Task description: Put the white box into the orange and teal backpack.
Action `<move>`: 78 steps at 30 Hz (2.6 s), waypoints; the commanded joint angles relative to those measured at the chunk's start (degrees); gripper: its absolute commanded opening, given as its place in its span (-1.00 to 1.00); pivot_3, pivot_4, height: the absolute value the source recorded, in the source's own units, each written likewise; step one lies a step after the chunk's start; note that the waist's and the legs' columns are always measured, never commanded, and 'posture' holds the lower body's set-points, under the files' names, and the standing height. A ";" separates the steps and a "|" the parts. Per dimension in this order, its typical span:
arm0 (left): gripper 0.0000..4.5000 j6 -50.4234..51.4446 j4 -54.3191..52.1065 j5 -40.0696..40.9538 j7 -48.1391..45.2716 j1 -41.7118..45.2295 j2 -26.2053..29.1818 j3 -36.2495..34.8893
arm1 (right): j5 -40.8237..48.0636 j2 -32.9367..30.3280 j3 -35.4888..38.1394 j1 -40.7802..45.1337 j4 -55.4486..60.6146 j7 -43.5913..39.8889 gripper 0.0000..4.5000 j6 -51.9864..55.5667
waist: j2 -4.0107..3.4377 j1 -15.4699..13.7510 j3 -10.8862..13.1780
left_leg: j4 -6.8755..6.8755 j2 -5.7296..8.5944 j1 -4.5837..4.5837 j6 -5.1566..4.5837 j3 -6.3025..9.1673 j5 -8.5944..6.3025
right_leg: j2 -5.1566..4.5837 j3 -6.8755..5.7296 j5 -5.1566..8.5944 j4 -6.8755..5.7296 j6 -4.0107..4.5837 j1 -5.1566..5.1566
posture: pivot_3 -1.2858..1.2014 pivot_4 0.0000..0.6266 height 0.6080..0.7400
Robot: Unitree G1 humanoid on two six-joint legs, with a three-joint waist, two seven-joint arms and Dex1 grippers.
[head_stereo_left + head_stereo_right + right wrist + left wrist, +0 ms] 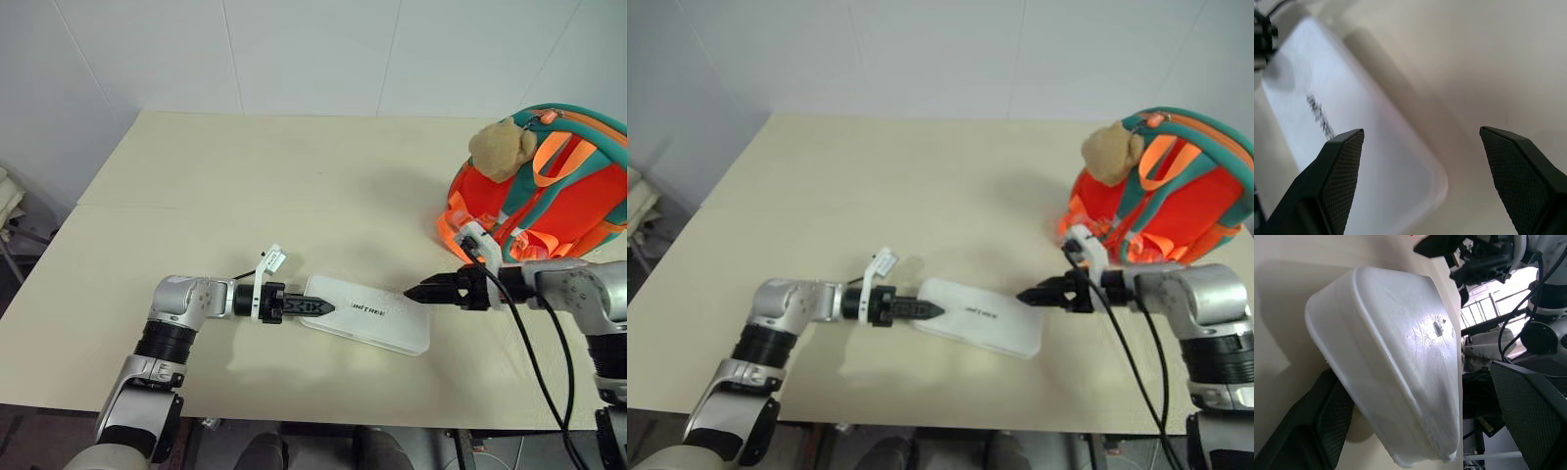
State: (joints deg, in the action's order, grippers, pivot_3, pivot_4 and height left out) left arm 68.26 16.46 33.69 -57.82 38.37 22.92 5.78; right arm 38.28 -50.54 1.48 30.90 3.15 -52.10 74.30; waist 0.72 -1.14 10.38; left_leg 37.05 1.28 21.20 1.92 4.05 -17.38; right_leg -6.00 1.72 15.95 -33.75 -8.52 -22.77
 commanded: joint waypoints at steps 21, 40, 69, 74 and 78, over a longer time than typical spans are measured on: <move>0.98 1.51 2.95 -1.60 -1.96 -0.67 1.64 5.58 | 7.98 4.75 6.34 -3.95 9.80 7.06 1.00 12.30 | 0.00 0.15 0.00 | -0.04 -0.02 0.03 -0.05 -0.04 -0.05 | -0.01 0.01 0.03 0.09 0.03 -0.02 | 0.03 -0.52 1.00; 0.98 7.46 -0.56 1.49 -3.33 -1.92 3.05 5.76 | 4.48 6.47 -0.61 -1.67 4.02 4.32 1.00 -1.41 | 0.00 1.23 0.00 | -0.08 -0.03 0.06 0.06 -0.03 -0.13 | -0.01 0.06 0.17 0.11 -0.11 -0.08 | 0.03 -0.52 1.00; -0.43 -1.88 -9.87 4.75 -7.59 -6.41 12.18 -0.92 | -0.94 2.66 10.24 -13.03 9.06 4.64 1.00 -21.13 | 0.01 1.24 0.01 | 0.03 -0.11 0.47 0.03 -0.11 -0.25 | 0.05 0.22 0.22 -0.23 -0.07 -0.78 | 0.03 -0.52 1.00; -0.43 -17.49 -12.24 2.02 -10.90 -8.80 13.95 -3.08 | -3.70 4.98 17.48 -15.88 9.03 10.25 1.00 -28.21 | 0.01 1.03 0.01 | -0.04 -0.11 0.50 0.27 -0.36 -0.12 | 0.03 0.23 0.24 -0.12 -0.04 -0.81 | 0.03 -0.52 1.00; -0.43 -25.08 -14.19 0.47 -12.55 -10.08 16.12 -4.36 | -3.08 6.25 23.78 -19.57 13.61 12.94 1.00 -30.16 | 0.01 0.68 0.02 | -0.06 -0.10 0.55 0.27 -0.34 -0.13 | -0.01 0.21 0.24 -0.10 -0.04 -0.82 | 0.03 -0.52 1.00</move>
State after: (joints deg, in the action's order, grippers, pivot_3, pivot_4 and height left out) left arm 46.57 4.76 34.59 -68.71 28.35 38.11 3.23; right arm 34.64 -44.62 21.89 11.71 13.76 -40.68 45.99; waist 0.73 -0.46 10.40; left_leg 36.99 1.17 21.75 2.18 3.72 -17.52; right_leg -5.99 1.92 16.18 -33.85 -8.55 -23.60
